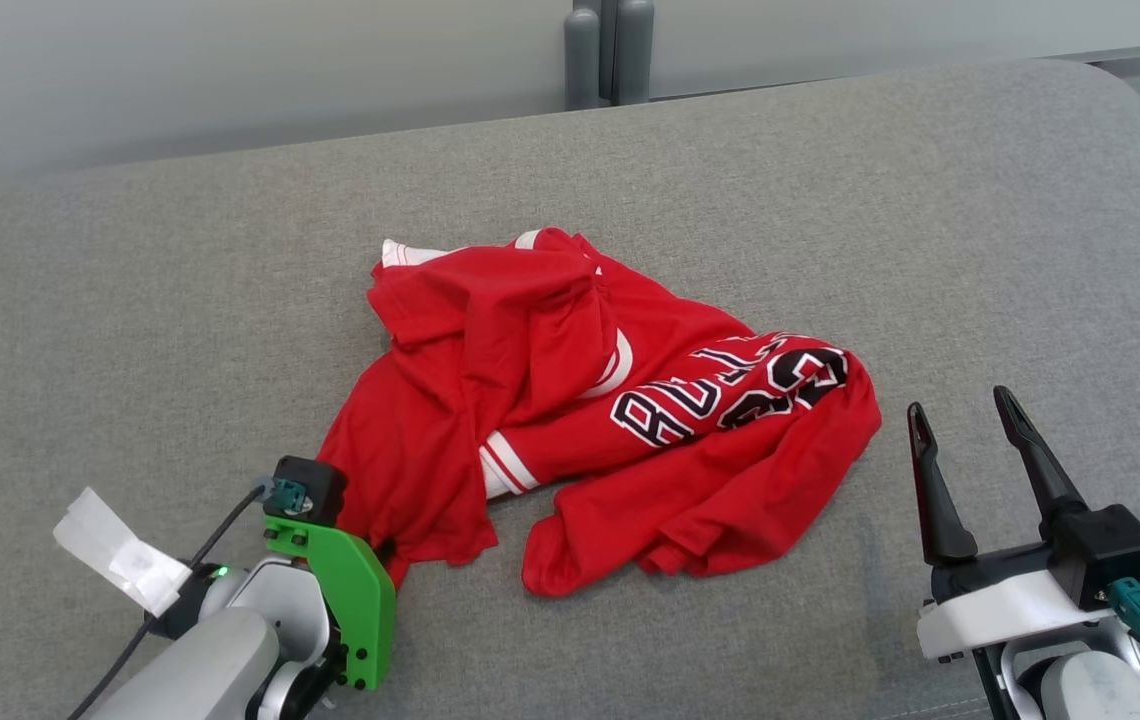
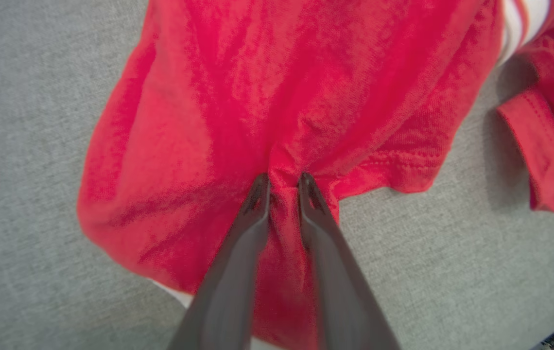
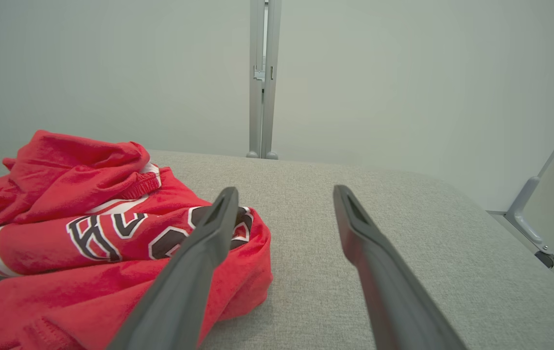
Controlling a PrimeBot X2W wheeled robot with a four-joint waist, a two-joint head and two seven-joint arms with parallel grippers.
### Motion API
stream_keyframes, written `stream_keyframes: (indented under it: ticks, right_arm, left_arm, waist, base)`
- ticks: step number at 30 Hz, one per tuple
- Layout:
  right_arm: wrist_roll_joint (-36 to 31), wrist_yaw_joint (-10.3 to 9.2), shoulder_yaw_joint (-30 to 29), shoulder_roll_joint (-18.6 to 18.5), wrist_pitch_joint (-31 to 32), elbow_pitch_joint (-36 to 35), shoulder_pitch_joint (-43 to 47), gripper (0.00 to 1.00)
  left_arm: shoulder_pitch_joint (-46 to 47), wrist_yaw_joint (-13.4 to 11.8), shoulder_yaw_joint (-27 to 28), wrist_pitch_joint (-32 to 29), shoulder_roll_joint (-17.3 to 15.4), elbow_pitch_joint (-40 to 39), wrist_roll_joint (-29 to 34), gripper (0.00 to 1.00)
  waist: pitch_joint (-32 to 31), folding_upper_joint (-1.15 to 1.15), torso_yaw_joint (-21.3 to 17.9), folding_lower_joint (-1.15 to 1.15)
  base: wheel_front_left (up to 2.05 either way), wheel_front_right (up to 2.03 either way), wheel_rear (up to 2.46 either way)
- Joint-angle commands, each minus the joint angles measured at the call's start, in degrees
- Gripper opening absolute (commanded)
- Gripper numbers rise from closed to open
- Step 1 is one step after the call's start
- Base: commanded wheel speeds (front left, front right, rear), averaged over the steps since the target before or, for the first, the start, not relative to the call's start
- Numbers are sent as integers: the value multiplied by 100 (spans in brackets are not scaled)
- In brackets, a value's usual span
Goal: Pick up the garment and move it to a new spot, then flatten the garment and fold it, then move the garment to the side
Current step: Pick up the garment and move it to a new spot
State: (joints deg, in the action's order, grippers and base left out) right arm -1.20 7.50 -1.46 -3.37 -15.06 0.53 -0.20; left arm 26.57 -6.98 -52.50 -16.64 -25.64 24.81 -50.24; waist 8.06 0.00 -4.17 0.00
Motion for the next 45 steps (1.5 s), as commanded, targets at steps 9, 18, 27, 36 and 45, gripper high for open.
stream_keyframes:
  ticks: [9,18,27,36,45]
  right_arm:
    - [15,-2,-40,16,-19,2,-26,100]
    - [-7,-2,-7,20,-19,47,73,100]
    - [59,-2,80,30,-19,57,-73,100]
    - [104,-2,29,40,-19,43,-30,100]
    - [34,-2,-63,42,-19,34,-84,100]
  left_arm:
    - [12,-205,262,259,-279,-159,-36,0]
    - [500,-631,1144,533,-804,-1508,-269,0]
    - [12,-523,1173,-219,-1230,-2107,-925,0]
    - [-792,-593,1154,261,-988,-1611,-1146,0]
    - [-848,-617,1267,596,-896,-1376,-1123,24]
  waist:
    - [25,0,64,0]
    - [-35,0,311,0]
    - [6,0,191,0]
    - [207,0,48,0]
    - [229,0,106,0]
  base:
    - [0,0,0]
    - [0,0,0]
    - [0,0,0]
    - [0,0,0]
    - [0,0,0]
